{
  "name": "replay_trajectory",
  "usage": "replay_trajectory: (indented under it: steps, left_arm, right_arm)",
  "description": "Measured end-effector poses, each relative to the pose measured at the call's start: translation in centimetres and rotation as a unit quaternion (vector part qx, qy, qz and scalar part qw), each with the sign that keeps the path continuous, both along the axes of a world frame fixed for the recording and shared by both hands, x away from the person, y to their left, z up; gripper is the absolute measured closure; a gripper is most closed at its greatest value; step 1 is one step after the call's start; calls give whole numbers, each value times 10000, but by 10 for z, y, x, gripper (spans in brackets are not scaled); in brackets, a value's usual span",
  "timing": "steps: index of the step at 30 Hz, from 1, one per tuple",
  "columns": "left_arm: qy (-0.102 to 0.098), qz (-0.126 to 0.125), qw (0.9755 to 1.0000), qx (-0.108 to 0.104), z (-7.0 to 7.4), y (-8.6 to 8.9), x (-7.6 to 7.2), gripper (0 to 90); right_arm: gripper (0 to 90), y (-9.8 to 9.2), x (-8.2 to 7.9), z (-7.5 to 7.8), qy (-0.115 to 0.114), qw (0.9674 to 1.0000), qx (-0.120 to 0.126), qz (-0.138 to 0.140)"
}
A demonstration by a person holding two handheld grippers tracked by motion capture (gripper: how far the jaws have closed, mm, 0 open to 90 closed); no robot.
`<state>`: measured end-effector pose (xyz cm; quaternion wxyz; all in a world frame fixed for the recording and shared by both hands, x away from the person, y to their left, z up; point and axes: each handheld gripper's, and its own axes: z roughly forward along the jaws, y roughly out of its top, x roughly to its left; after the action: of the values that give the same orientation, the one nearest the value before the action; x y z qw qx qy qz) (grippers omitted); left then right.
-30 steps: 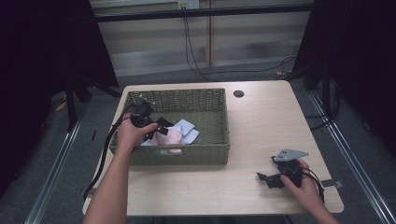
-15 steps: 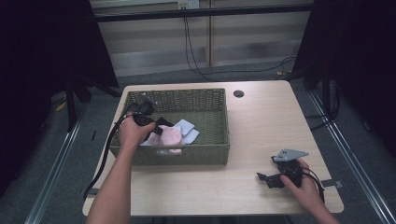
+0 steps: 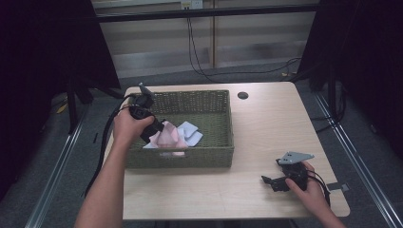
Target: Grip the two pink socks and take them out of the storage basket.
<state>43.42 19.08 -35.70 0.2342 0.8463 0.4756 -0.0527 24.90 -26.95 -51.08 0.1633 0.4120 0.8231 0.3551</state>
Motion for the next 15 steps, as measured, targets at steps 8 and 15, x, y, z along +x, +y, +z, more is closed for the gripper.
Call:
replay_trajectory:
  steps: [8, 15]
  left_arm:
    - [148, -261, 9995, -13, 28, -4, -1, 900]
    - [50, -316, 9995, -67, 56, -1, -4, 900]
  right_arm:
    - [107, 0, 0, 0, -1, 10000, 1, 1]
    - [107, 0, 0, 0, 9, 10000, -8, 2]
